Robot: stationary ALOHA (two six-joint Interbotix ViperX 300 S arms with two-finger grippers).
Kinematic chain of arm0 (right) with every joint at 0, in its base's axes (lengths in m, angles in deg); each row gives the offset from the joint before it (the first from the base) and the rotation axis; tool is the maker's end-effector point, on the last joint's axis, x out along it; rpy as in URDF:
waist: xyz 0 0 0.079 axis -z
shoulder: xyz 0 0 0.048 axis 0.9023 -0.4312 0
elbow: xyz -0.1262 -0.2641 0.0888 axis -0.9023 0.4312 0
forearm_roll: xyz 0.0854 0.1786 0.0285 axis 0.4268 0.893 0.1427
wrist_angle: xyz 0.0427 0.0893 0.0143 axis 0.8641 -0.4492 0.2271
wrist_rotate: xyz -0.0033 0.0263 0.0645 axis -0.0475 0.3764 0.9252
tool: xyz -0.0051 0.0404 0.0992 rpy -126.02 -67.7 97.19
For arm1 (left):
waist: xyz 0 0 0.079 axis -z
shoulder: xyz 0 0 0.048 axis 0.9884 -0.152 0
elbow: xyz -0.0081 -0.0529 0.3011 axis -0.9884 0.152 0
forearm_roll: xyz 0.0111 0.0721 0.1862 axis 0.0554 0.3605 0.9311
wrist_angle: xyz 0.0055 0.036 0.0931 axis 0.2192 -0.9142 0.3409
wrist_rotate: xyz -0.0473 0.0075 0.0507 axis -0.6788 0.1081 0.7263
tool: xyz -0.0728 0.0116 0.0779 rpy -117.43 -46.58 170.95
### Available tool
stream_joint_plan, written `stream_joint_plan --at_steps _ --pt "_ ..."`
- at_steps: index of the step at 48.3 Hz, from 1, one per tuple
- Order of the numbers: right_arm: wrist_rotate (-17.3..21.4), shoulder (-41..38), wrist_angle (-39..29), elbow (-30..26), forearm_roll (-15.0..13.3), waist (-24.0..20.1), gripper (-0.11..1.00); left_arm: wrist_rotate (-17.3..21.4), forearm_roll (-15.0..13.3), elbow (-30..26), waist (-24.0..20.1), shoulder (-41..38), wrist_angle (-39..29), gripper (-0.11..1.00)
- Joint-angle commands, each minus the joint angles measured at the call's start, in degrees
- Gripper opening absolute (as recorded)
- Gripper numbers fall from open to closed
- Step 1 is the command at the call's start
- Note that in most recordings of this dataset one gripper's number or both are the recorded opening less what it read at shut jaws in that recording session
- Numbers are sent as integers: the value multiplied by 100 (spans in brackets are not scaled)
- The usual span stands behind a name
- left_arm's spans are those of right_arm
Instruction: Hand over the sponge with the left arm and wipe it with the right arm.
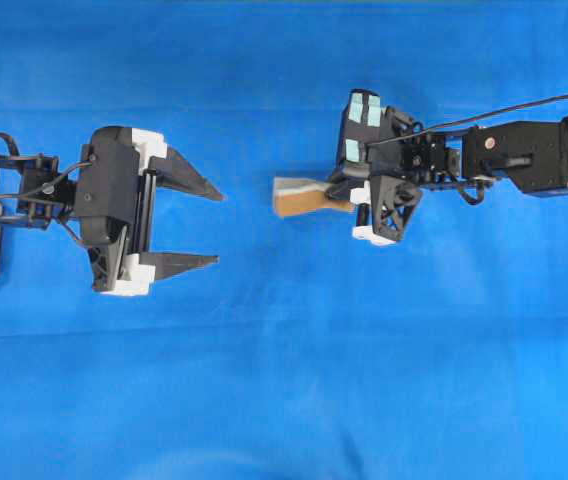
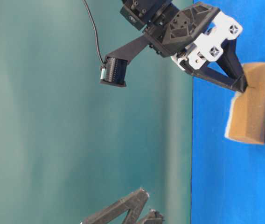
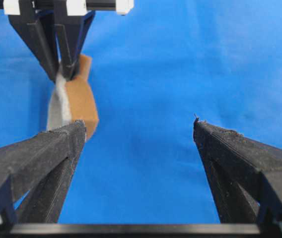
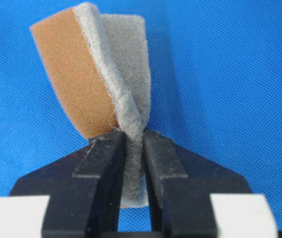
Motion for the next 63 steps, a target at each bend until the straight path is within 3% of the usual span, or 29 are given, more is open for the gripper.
stream_joint_plan --at_steps 1,16,32,34,41,44,63 --pt "-18 158 -35 -26 -18 9 19 -9 -9 -44 26 35 62 87" --pt "88 158 -35 -26 0 -360 18 0 -9 -44 26 35 62 87" --pt "105 149 -44 -70 97 -448 18 0 -9 -35 18 35 62 87" --pt "97 158 -44 -79 88 -475 24 0 -9 -44 26 35 62 87" --pt "88 167 -79 -141 79 -589 64 0 -9 -44 26 35 62 87" --pt "97 220 -105 -149 79 -615 72 0 0 -44 26 35 62 87" --pt "97 1433 -809 -185 79 -861 74 53 -9 -44 26 26 62 87"
